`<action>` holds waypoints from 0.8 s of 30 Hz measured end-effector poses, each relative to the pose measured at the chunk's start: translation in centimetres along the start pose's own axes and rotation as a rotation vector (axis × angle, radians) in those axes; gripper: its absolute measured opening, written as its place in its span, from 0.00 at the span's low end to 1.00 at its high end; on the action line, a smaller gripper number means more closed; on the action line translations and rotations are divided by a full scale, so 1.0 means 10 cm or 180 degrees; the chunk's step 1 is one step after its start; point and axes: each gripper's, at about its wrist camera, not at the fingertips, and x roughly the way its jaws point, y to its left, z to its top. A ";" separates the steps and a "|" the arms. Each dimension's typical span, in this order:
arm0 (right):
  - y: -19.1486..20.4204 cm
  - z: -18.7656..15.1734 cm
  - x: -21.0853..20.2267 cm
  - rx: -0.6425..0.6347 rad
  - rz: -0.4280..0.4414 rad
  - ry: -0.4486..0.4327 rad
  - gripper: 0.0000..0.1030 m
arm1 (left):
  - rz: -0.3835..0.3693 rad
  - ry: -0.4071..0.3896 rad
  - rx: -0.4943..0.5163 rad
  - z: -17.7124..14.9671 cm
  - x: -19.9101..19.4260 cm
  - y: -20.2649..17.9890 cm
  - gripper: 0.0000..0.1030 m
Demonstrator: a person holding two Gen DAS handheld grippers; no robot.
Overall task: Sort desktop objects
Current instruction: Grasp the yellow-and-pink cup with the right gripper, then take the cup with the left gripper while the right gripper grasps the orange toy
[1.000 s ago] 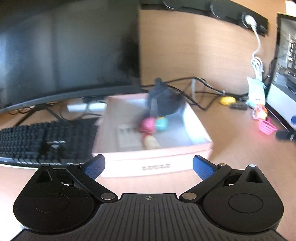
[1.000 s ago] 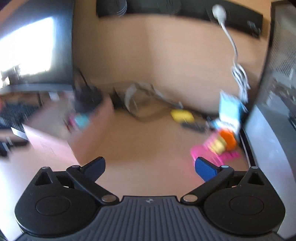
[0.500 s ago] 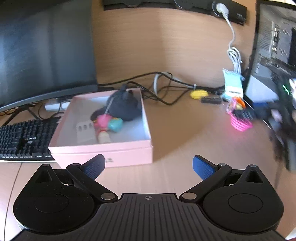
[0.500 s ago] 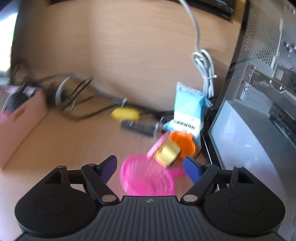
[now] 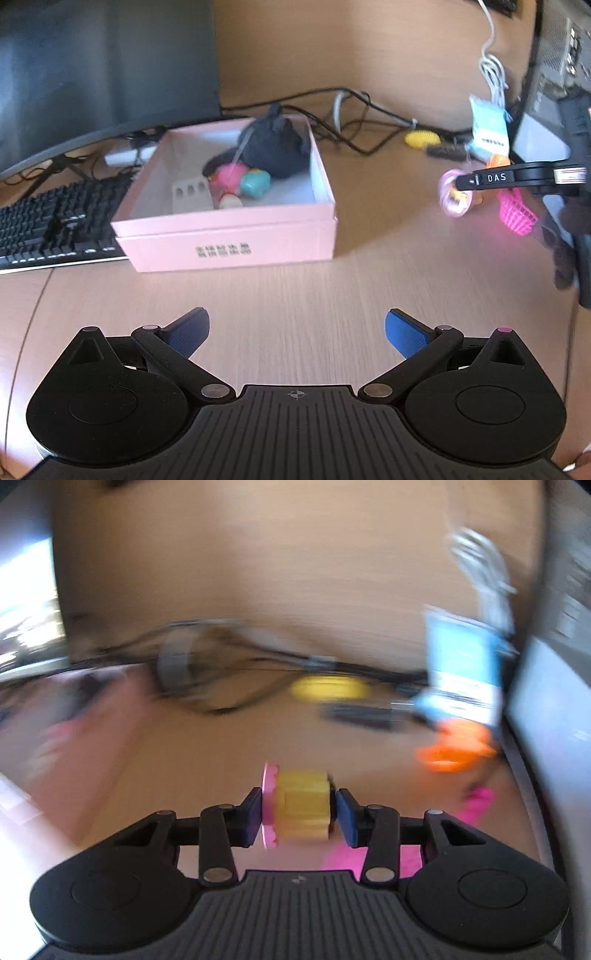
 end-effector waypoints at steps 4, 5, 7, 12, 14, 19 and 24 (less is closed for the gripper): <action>0.39 -0.13 -0.39 -0.0300 0.0548 -0.0124 0.59 | -0.0128 0.0067 0.0153 -0.03 0.07 -0.09 1.00; 0.44 -0.15 -0.50 -0.0378 0.0561 -0.0196 0.65 | -0.0164 0.0069 0.0172 -0.03 0.07 -0.11 1.00; 0.42 -0.16 -0.65 -0.0453 0.0421 -0.0304 0.72 | -0.0228 0.0065 0.0192 -0.04 0.08 -0.14 1.00; -0.04 -0.11 -0.56 -0.0259 -0.0582 -0.0328 0.78 | -0.0306 0.0084 0.0213 -0.06 0.10 -0.22 1.00; -0.25 0.00 -0.37 -0.0139 -0.0935 -0.0276 0.62 | -0.0305 0.0099 0.0223 -0.07 0.10 -0.24 1.00; -0.50 0.25 0.29 -0.0271 -0.1450 -0.0055 0.49 | -0.0266 0.0145 0.0258 -0.16 0.04 -0.20 1.00; -0.72 0.31 0.70 -0.0249 -0.1564 0.0220 0.13 | -0.0226 0.0200 0.0230 -0.33 -0.14 -0.03 1.00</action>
